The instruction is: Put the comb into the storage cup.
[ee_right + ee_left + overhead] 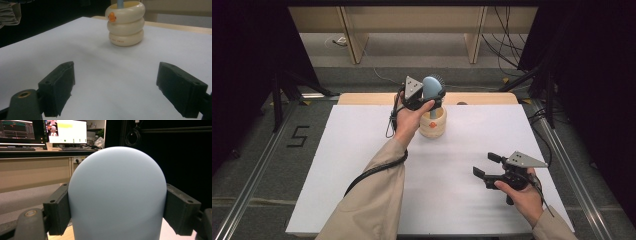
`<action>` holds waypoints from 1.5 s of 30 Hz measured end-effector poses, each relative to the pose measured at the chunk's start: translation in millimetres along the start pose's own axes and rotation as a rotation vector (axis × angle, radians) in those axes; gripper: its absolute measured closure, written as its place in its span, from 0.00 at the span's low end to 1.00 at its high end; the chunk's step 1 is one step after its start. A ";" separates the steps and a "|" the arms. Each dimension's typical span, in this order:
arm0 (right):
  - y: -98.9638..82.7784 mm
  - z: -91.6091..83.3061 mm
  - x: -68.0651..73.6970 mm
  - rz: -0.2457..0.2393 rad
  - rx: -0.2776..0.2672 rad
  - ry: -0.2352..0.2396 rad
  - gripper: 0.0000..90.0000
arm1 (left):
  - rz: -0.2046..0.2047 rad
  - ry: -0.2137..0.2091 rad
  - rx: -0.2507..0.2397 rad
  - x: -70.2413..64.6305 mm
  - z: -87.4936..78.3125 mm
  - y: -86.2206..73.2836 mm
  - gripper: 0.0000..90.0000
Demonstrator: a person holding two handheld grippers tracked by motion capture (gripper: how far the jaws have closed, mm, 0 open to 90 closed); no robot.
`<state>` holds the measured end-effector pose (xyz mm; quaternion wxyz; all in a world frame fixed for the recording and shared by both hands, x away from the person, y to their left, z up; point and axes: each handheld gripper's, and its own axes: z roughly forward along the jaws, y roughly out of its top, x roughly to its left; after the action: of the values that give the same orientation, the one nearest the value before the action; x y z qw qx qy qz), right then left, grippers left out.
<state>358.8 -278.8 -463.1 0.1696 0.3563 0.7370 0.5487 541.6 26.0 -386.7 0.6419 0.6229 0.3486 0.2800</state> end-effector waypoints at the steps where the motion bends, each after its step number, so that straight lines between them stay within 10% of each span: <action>1: 0.0 0.0 0.0 0.000 0.000 0.000 0.18 | -0.004 0.000 -0.001 -0.4 0.3 -0.6 0.21; 45: -0.3 0.0 0.1 0.004 0.006 0.003 0.18 | -0.053 0.022 0.012 5.0 -3.0 -19.4 0.21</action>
<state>358.6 -278.8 -463.4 0.1665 0.3576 0.7381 0.5473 540.7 30.5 -406.5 0.6416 0.6140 0.3739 0.2676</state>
